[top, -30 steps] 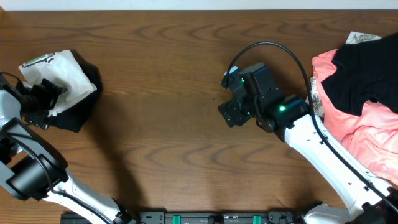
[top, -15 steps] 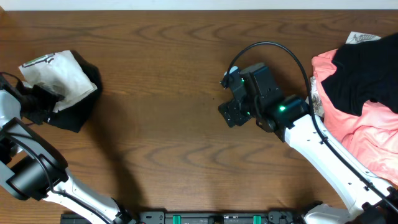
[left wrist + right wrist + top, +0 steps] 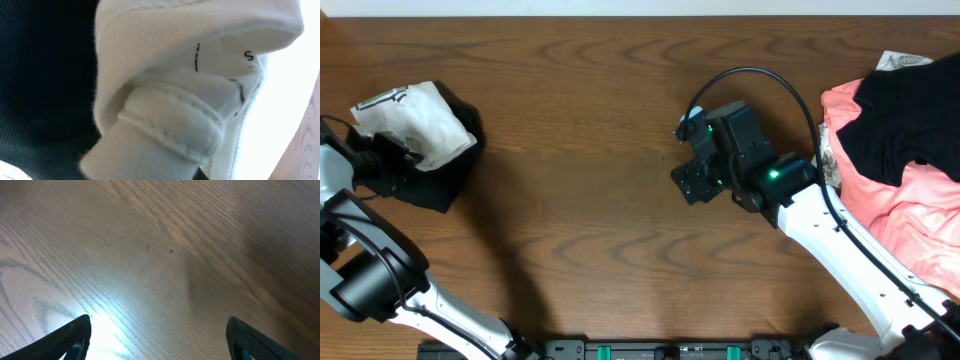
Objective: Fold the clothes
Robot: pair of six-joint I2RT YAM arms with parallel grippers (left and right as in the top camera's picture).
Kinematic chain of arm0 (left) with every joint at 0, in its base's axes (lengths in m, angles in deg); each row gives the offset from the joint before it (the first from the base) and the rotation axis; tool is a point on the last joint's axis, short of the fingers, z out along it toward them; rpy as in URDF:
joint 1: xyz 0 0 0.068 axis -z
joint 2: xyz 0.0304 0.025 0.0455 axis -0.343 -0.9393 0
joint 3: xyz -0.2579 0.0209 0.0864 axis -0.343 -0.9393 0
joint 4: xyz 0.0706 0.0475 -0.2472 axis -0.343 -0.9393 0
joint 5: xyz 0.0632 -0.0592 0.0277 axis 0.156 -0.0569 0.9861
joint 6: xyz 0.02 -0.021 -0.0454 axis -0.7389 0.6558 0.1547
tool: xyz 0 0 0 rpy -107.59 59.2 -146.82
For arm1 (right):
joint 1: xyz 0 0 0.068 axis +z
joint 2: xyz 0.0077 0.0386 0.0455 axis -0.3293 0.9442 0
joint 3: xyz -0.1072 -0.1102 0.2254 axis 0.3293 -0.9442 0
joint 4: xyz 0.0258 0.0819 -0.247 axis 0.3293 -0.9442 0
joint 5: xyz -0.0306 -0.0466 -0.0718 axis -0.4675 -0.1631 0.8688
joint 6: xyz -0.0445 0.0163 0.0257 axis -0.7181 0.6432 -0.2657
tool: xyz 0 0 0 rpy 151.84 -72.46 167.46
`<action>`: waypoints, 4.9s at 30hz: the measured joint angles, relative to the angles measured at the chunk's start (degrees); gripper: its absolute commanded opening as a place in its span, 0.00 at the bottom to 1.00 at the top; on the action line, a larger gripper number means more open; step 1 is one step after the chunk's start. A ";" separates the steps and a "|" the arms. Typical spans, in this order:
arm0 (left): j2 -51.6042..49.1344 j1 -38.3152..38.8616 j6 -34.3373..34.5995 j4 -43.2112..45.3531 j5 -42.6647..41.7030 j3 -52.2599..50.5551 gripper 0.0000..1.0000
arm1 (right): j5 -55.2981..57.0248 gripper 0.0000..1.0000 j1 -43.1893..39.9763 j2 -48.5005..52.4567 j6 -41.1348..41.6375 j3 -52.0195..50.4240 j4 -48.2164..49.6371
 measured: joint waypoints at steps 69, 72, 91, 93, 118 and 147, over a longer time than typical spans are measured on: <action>19.15 12.33 -19.61 10.03 50.12 -0.26 0.98 | 0.04 0.86 0.00 0.00 0.44 0.00 0.37; 16.46 15.04 -23.41 10.97 55.17 -0.26 0.98 | 0.02 0.86 0.00 0.00 1.20 0.00 0.20; -2.12 15.76 -29.22 11.30 66.10 -0.26 0.98 | 0.02 0.87 0.00 0.00 1.66 0.00 -0.42; -2.43 15.76 -29.20 11.30 66.34 -0.22 0.98 | 0.02 0.87 0.00 0.00 1.66 0.00 -0.42; 29.92 20.04 -19.56 -5.64 40.13 0.04 0.98 | -3.04 0.79 0.00 0.00 2.99 0.00 5.09; 44.96 33.92 -15.72 -20.50 13.38 -0.07 0.98 | 4.87 0.99 -28.46 -17.90 10.82 0.96 -13.00</action>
